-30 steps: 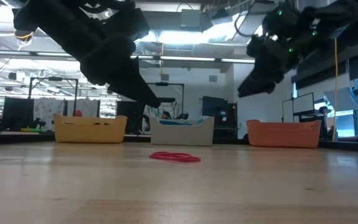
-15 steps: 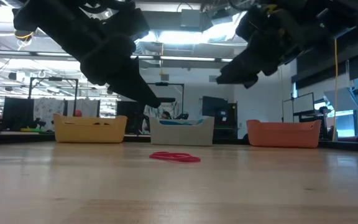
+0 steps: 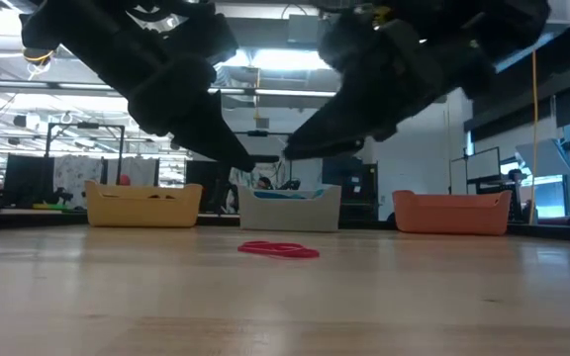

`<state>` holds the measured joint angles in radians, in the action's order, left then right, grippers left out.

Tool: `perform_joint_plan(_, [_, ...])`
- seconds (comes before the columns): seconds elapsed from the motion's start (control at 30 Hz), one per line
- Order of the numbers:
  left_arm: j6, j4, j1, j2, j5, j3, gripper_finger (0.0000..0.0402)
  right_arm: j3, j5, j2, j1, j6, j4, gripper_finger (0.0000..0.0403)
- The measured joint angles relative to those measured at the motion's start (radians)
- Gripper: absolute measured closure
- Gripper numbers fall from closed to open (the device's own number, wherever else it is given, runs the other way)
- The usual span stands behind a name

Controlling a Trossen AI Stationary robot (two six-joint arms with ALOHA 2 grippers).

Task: Sort rubber bands into baskets
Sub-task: Put the red rubber band into the orange bin

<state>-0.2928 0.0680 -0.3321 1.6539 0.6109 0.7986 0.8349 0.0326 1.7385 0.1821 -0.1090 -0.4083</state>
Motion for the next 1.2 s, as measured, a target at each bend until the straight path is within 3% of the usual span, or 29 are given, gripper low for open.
perform_joint_plan(0.37, [0.0,-0.005,0.0,0.0,0.0,0.0,0.0284,0.138,-0.069,0.185,0.008,-0.019,0.121,0.0221])
perform_joint_plan(0.8, [-0.004,-0.005,-0.001,0.0,0.0,0.0,0.0284,0.136,-0.09,0.225,0.022,0.007,0.166,0.0224])
perform_joint_plan(0.93, [-0.005,-0.005,-0.001,0.0,0.0,0.0,0.0284,0.136,-0.103,0.225,0.027,0.016,0.171,0.0258])
perform_joint_plan(1.2, [-0.007,-0.005,-0.001,0.0,0.0,0.0,0.0284,0.137,-0.112,0.224,0.028,0.016,0.194,0.037])
